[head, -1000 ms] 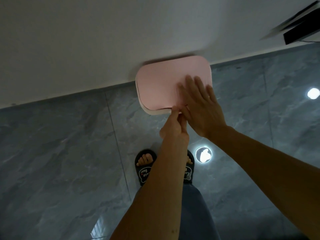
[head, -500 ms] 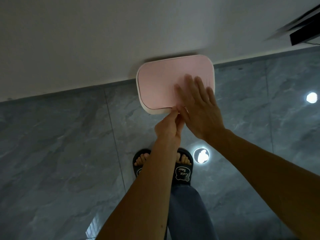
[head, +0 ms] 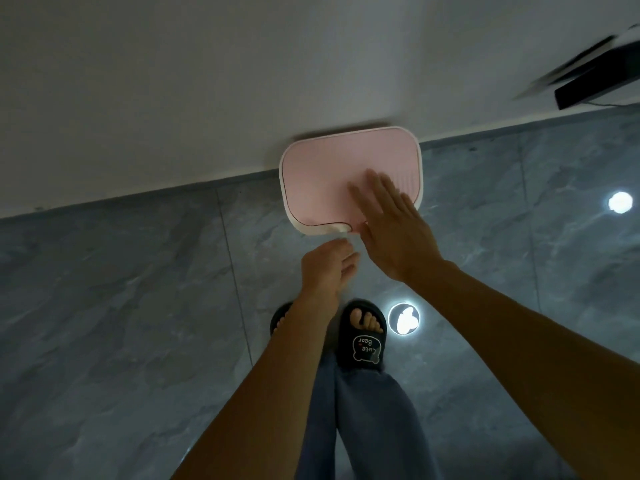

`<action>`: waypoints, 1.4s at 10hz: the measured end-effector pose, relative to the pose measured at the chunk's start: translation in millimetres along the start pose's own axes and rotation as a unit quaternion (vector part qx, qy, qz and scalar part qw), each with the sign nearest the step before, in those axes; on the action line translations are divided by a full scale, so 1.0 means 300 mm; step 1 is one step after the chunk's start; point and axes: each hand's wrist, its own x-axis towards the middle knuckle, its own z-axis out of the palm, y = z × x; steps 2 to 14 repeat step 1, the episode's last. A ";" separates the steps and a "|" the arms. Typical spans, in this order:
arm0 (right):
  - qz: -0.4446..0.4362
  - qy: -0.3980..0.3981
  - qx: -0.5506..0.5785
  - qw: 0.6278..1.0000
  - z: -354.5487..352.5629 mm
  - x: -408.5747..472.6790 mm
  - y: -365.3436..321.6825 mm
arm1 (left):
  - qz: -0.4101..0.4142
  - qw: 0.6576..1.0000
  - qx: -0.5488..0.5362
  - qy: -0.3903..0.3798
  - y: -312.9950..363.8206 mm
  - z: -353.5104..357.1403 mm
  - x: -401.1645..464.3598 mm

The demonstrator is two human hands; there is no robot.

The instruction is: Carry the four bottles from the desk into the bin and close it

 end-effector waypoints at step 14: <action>0.032 -0.022 0.045 0.998 -0.058 -0.129 -0.043 | 0.016 0.981 0.185 0.049 -0.036 -0.110 -0.089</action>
